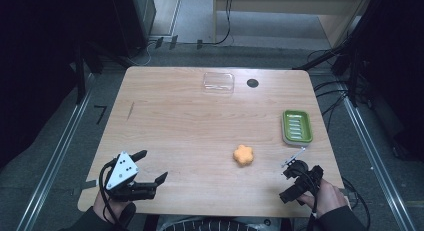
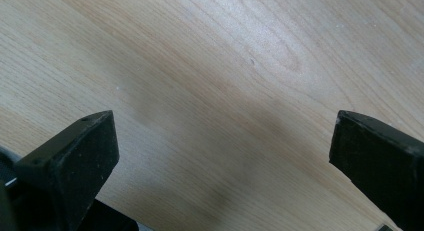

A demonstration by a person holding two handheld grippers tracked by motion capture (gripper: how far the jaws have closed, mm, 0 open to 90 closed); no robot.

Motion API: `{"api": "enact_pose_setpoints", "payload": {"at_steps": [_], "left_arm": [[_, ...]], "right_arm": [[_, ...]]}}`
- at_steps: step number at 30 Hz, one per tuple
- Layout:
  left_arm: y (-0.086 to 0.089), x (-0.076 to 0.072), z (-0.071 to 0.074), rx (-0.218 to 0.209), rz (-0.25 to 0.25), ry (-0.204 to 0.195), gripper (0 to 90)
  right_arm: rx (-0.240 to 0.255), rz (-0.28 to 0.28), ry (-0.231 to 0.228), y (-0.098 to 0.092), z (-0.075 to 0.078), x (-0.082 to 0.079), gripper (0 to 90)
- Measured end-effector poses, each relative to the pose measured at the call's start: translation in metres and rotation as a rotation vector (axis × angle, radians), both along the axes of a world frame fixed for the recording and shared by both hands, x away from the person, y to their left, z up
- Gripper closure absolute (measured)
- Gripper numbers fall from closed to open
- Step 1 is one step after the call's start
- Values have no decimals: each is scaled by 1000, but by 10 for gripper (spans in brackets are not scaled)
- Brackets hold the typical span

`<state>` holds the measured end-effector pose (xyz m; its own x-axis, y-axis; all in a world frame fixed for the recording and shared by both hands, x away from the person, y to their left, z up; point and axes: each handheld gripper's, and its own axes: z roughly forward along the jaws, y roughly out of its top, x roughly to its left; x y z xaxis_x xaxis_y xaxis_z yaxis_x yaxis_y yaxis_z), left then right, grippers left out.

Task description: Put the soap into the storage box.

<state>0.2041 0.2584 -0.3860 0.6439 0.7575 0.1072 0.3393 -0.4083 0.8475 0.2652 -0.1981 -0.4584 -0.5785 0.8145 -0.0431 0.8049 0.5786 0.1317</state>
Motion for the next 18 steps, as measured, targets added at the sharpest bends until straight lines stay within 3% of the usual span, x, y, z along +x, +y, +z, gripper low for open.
{"api": "enact_pose_setpoints", "payload": {"at_steps": [18], "left_arm": [[1, 1, 0, 9, 21, 12, 136]], "right_arm": [[14, 49, -28, 8, 2, 3, 0]]}}
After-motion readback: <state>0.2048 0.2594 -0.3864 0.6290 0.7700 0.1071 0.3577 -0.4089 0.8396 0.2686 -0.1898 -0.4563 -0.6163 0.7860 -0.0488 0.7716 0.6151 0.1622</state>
